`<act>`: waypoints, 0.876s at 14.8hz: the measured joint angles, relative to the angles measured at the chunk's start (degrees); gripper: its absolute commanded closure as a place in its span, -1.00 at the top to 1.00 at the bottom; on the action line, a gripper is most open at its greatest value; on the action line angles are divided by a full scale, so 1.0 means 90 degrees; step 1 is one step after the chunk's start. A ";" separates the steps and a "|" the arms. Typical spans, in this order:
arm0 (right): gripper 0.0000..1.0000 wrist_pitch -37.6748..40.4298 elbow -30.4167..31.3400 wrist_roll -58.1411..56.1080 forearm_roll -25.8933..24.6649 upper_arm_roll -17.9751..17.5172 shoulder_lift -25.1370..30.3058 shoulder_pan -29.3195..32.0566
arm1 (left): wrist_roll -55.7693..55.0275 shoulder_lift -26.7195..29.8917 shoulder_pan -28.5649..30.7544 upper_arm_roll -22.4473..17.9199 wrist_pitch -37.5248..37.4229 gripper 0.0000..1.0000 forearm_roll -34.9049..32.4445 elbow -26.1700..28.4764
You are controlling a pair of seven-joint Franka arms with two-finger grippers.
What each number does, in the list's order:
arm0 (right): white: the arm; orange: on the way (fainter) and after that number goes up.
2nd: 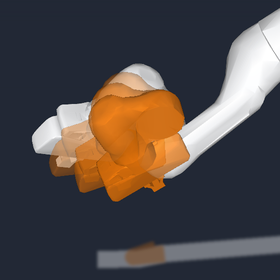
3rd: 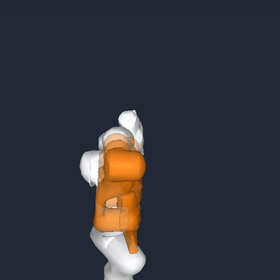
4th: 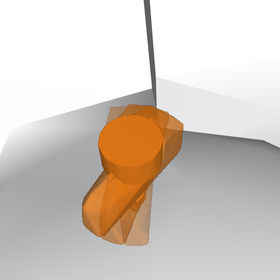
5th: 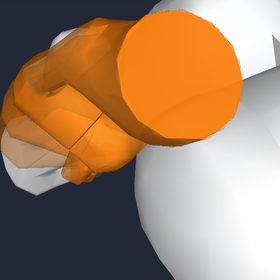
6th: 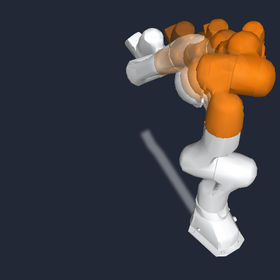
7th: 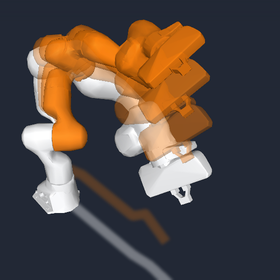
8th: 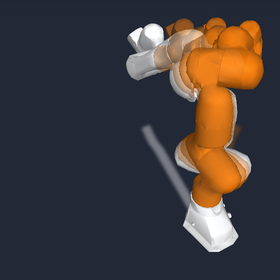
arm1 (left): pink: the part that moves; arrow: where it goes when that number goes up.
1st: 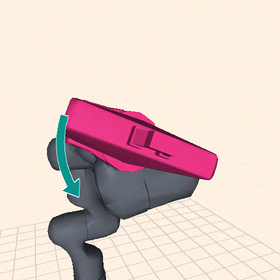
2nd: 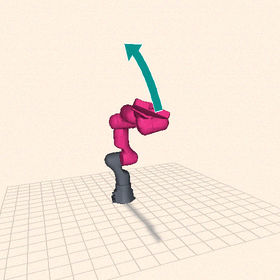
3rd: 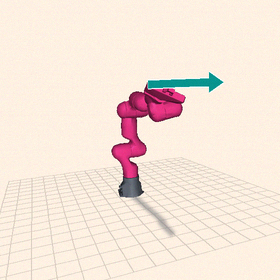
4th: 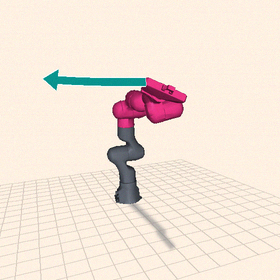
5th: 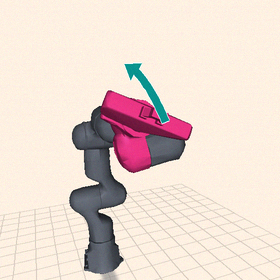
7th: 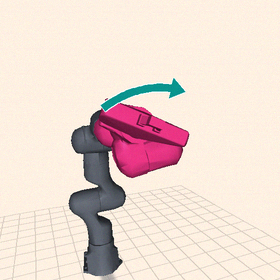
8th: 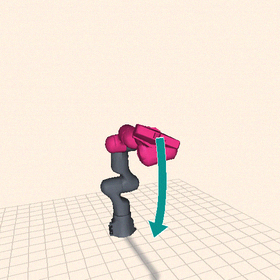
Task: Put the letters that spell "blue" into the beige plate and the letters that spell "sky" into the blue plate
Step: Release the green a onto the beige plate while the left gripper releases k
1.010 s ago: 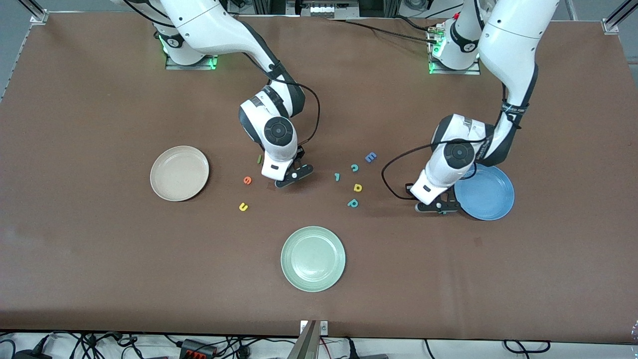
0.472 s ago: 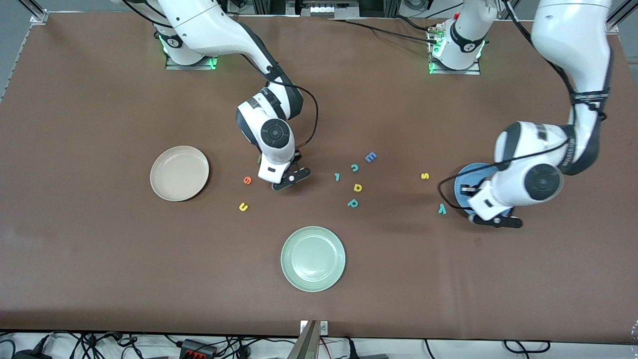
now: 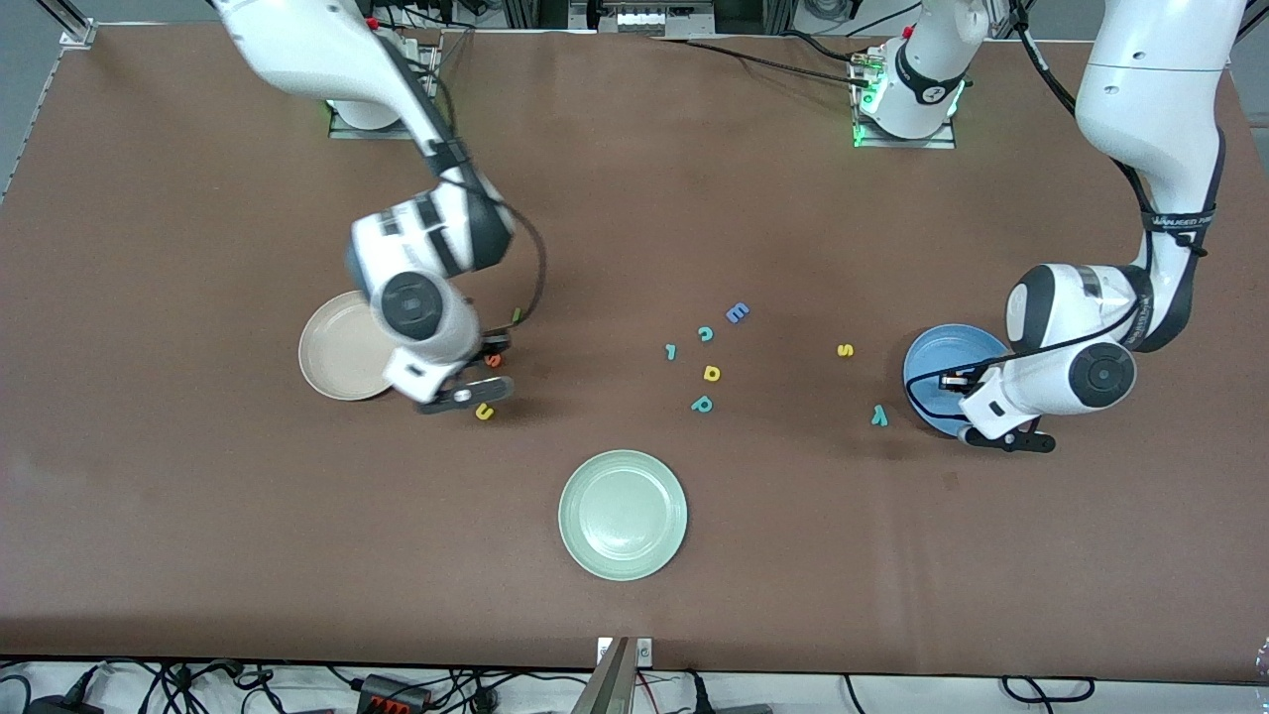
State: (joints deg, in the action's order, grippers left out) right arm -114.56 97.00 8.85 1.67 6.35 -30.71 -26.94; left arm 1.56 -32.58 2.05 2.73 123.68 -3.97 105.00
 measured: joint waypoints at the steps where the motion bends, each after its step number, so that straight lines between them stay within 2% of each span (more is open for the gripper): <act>1: -0.82 0.0089 0.0151 -0.0110 -0.0002 0.0055 0.0095 0.0265 | 0.0000 0.0004 -0.0003 0.0017 0.0003 1.00 0.0000 -0.0001; 4: -0.80 0.0082 0.0821 -0.0355 -0.0002 0.0103 0.0282 0.0945 | -0.0004 0.0035 -0.0027 0.0074 0.0008 1.00 0.0000 -0.0048; 6: -0.71 0.0028 0.1188 -0.0363 -0.0002 0.0114 0.0312 0.1073 | -0.0006 0.0085 -0.0066 0.0164 0.0013 1.00 0.0000 -0.0107; 7: -0.50 -0.0048 0.1327 -0.0357 -0.0002 0.0136 0.0313 0.1088 | -0.0032 0.0104 -0.0078 0.0291 0.0013 1.00 0.0000 -0.0160; 8: 0.44 -0.0154 0.1447 -0.0351 -0.0002 0.0152 0.0312 0.1131 | -0.0150 0.0122 -0.0112 0.0444 0.0015 1.00 0.0001 -0.0201; 9: 0.99 -0.0249 0.1537 -0.0350 -0.0002 0.0158 0.0307 0.1206 | -0.0391 0.0133 -0.0184 0.0578 0.0024 1.00 0.0001 -0.0229; 13: 1.00 -0.0184 0.1379 -0.0317 0.0028 0.0145 0.0330 0.1374 | -0.1073 0.0089 -0.0587 0.0692 0.0183 1.00 0.0000 -0.0346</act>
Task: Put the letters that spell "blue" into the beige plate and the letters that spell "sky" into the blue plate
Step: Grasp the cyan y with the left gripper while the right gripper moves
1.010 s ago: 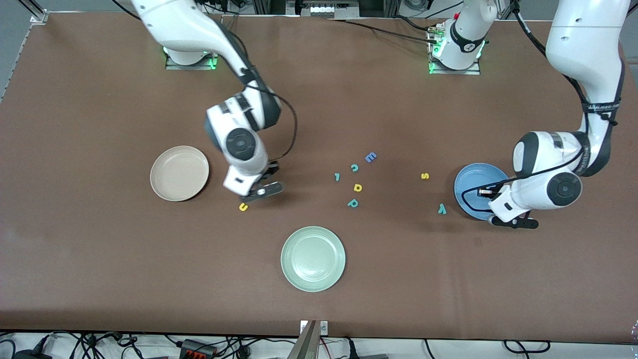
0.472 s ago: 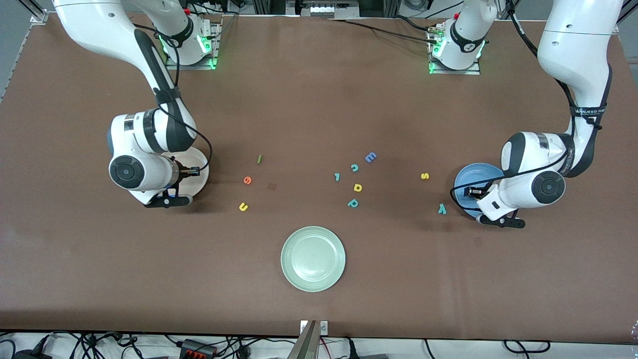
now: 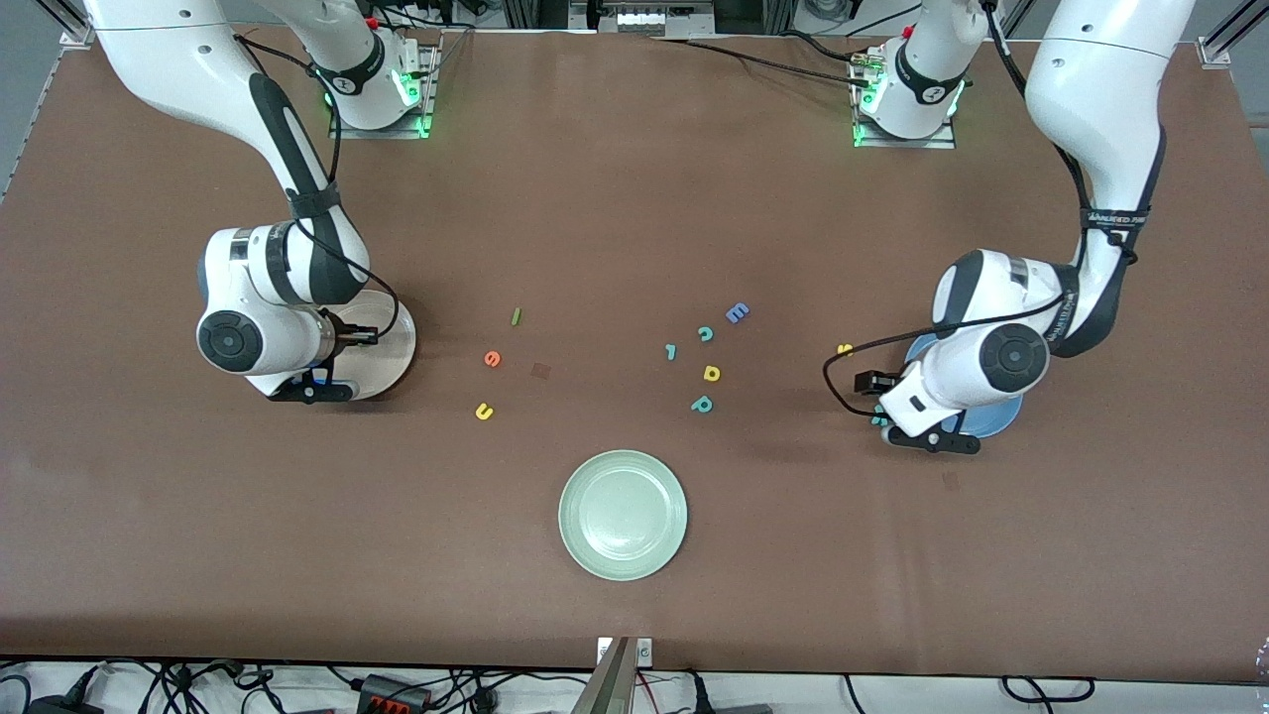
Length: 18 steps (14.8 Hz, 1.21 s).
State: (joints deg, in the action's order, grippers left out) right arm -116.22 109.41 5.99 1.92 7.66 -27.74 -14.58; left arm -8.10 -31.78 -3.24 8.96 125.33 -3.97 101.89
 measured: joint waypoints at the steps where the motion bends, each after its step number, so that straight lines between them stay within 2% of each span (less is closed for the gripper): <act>1: 1.00 0.0244 -0.0190 0.0078 0.0066 -0.0045 0.0028 -0.0021 | 0.0003 -0.0047 -0.0005 -0.0001 0.0145 1.00 0.0000 -0.0006; 2: 1.00 0.0434 -0.0383 0.0144 0.0211 -0.0118 0.0061 -0.0070 | 0.0037 -0.0120 0.0004 -0.0004 0.0294 1.00 0.0000 -0.0009; 3: 1.00 0.0536 -0.0539 0.0279 0.0374 -0.0206 0.0088 -0.0164 | 0.0103 -0.0213 0.0019 -0.0006 0.0471 0.91 0.0000 -0.0011; 6: 1.00 0.0446 -0.0673 0.1452 0.0654 -0.0344 0.0107 -0.0865 | 0.0454 -0.0484 0.0095 -0.0019 0.0833 0.29 0.0000 -0.0029; 7: 1.00 0.0377 -0.0665 0.1906 0.0659 -0.0357 0.0089 -0.1163 | 0.0516 -0.0532 0.0119 -0.0019 0.0847 0.15 0.0000 -0.0035; 11: 1.00 -0.0062 -0.0422 0.2881 0.0832 -0.0370 0.0007 -0.1860 | 0.0580 -0.0624 0.0135 -0.0018 0.0848 0.07 0.0000 -0.0043; 13: 0.80 -0.0319 -0.0246 0.3217 0.0857 -0.0369 -0.0024 -0.1966 | 0.0582 -0.0658 0.0135 -0.0018 0.0848 0.07 0.0000 -0.0043; 18: 0.57 -0.0738 -0.0012 0.3603 0.0879 -0.0369 -0.0147 -0.2126 | 0.0583 -0.0720 0.0140 -0.0021 0.0848 -0.03 0.0000 -0.0049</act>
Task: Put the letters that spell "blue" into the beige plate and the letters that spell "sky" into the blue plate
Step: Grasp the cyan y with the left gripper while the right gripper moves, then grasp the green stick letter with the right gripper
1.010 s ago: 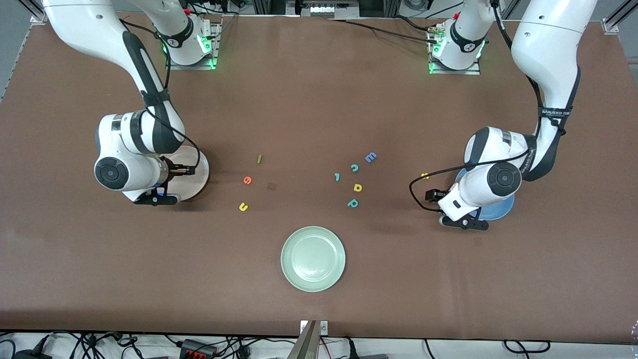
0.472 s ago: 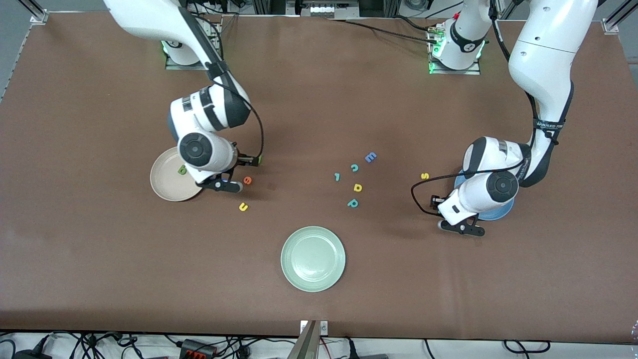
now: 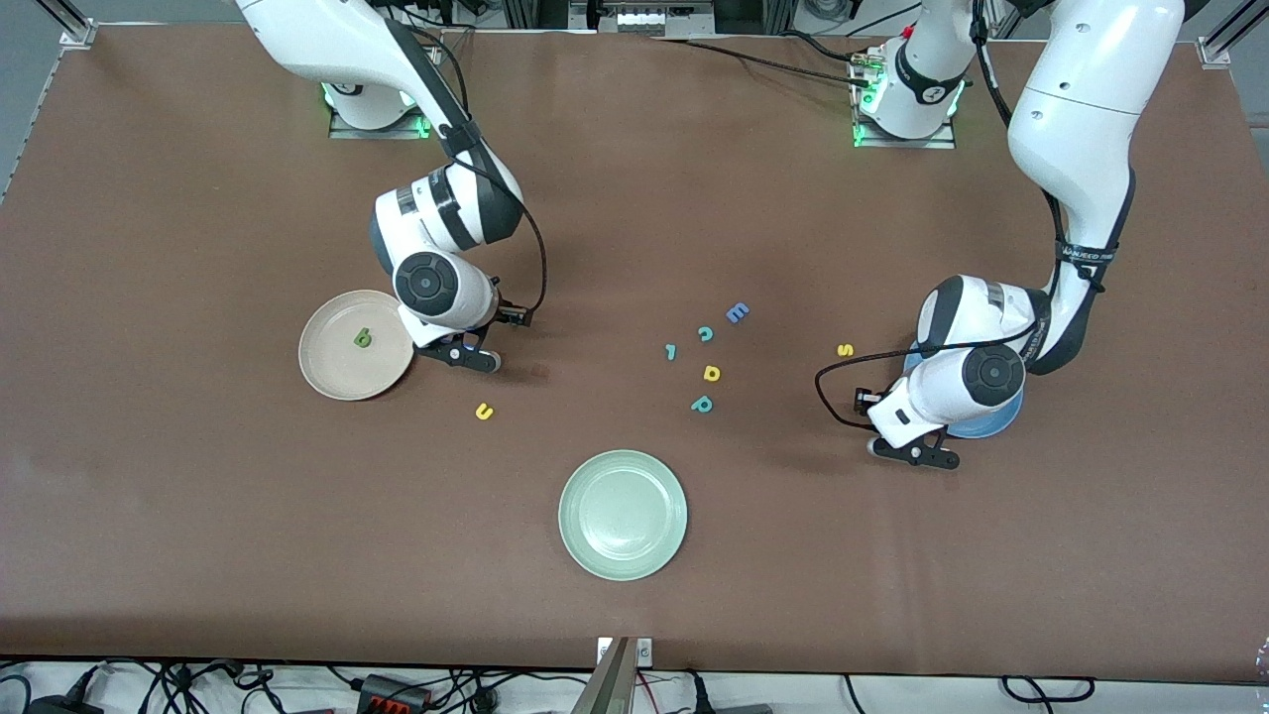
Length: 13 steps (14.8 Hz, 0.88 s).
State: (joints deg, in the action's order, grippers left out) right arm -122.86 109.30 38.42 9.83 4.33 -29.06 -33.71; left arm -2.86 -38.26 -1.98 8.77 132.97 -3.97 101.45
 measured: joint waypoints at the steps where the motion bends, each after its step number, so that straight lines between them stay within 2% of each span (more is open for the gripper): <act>1: 0.57 -0.0102 0.0028 0.0028 0.0003 0.0000 -0.0049 -0.0038 | 0.0000 -0.0008 0.0003 -0.0002 0.0000 -0.05 0.0000 -0.0001; 3: 0.54 -0.0265 0.0040 0.0078 0.0119 0.0000 -0.0153 -0.0101 | 0.0000 -0.0034 0.0010 -0.0006 0.0005 -0.07 0.0000 -0.0008; 6: 0.38 -0.0397 0.0044 0.0086 0.0319 0.0000 -0.0240 -0.0147 | 0.0001 -0.0073 0.0013 -0.0024 0.0029 -0.11 0.0000 -0.0044; 10: 0.17 -0.0702 0.0222 0.0111 0.0347 0.0000 -0.0244 -0.0203 | 0.0003 -0.0125 0.0014 -0.0037 0.0033 -0.37 0.0000 -0.0217; 13: 0.07 -0.0771 0.0285 0.0116 0.0351 0.0000 -0.0243 -0.0203 | 0.0026 -0.0166 0.0018 -0.0039 0.0033 -0.38 0.0000 -0.0251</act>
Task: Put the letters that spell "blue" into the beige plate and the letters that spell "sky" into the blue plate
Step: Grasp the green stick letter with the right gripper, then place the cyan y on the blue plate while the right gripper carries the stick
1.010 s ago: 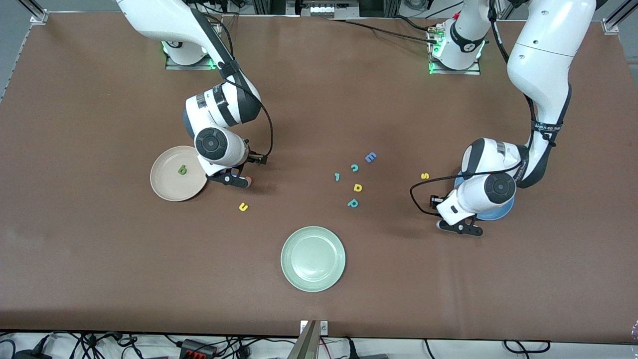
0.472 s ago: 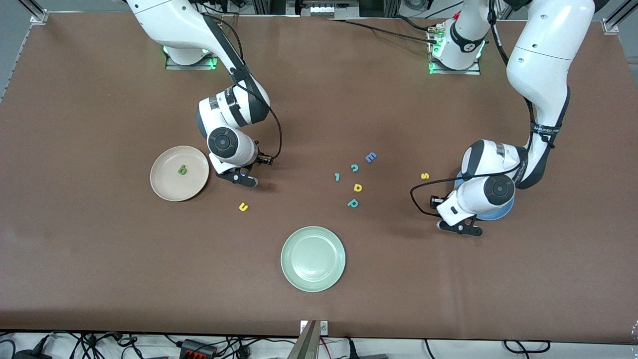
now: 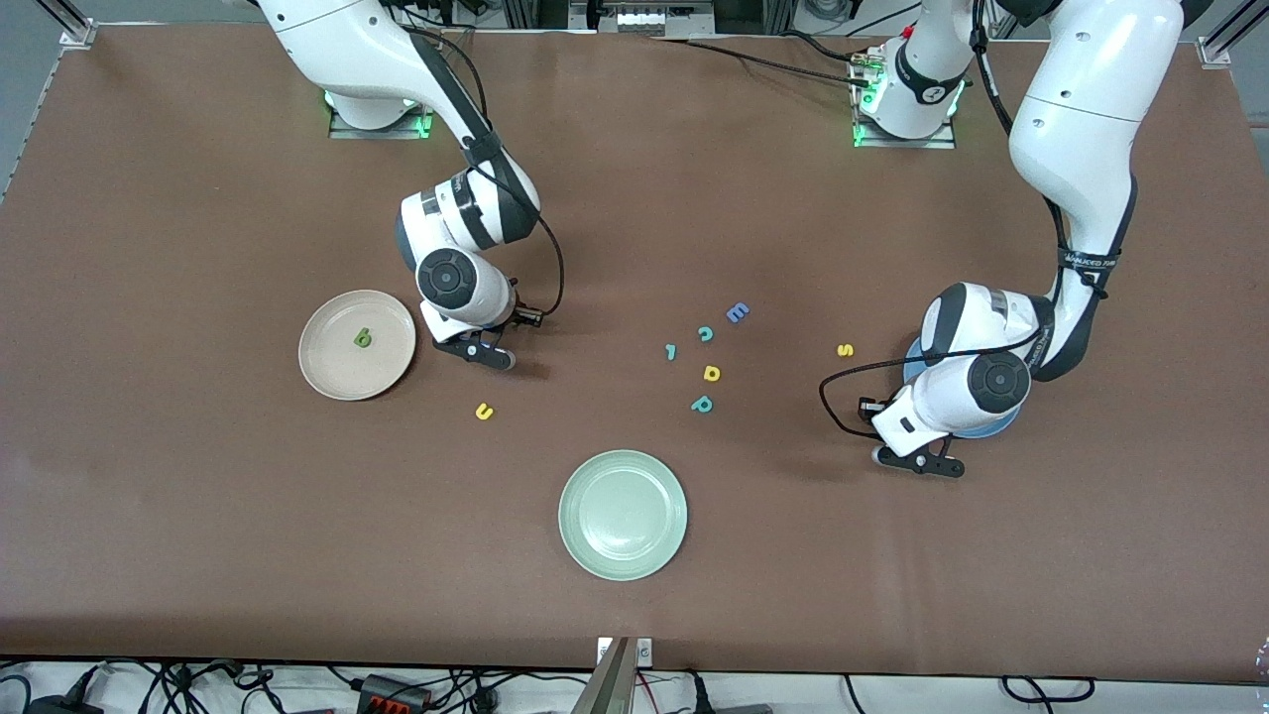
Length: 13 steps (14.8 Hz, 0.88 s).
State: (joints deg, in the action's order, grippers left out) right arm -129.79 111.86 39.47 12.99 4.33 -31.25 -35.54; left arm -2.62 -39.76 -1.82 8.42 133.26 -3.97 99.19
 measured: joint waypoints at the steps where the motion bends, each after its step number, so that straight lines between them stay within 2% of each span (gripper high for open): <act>1: 0.02 -0.0001 0.0002 0.0001 0.0001 0.0000 -0.0001 0.0000 | 0.0008 -0.0021 0.0005 -0.0001 0.0000 -0.38 0.0000 -0.0001; 3: 0.01 -0.0001 0.0013 0.0005 0.0006 0.0001 -0.0009 0.0000 | 0.0021 -0.0053 0.0010 -0.0001 0.0035 -0.39 0.0000 -0.0013; 6: -0.03 -0.0009 0.0019 0.0011 0.0008 0.0002 -0.0064 0.0000 | 0.0042 -0.0051 0.0012 -0.0001 0.0035 -0.76 0.0000 -0.0015; 7: -0.04 -0.0015 0.0019 0.0011 0.0008 0.0002 -0.0078 0.0000 | 0.0054 -0.0050 0.0014 -0.0002 0.0035 -0.79 0.0000 -0.0020; 9: -0.21 -0.0026 0.0018 0.0011 0.0012 0.0002 -0.0081 0.0000 | 0.0068 -0.0051 0.0015 -0.0002 0.0036 -0.81 0.0000 -0.0025; 12: -0.66 -0.0033 0.0015 0.0012 0.0022 0.0002 -0.0079 0.0000 | 0.0090 -0.0029 0.0031 -0.0005 -0.0016 -0.81 0.0000 -0.0130; 13: -0.74 -0.0035 0.0010 0.0012 0.0026 0.0002 -0.0079 -0.0001 | 0.0094 0.0013 0.0039 -0.0006 -0.0234 -0.80 0.0000 -0.0227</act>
State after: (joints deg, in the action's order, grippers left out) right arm -130.11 111.96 39.57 13.22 4.35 -31.96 -35.54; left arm -1.77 -39.65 -1.47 8.36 131.15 -3.98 97.15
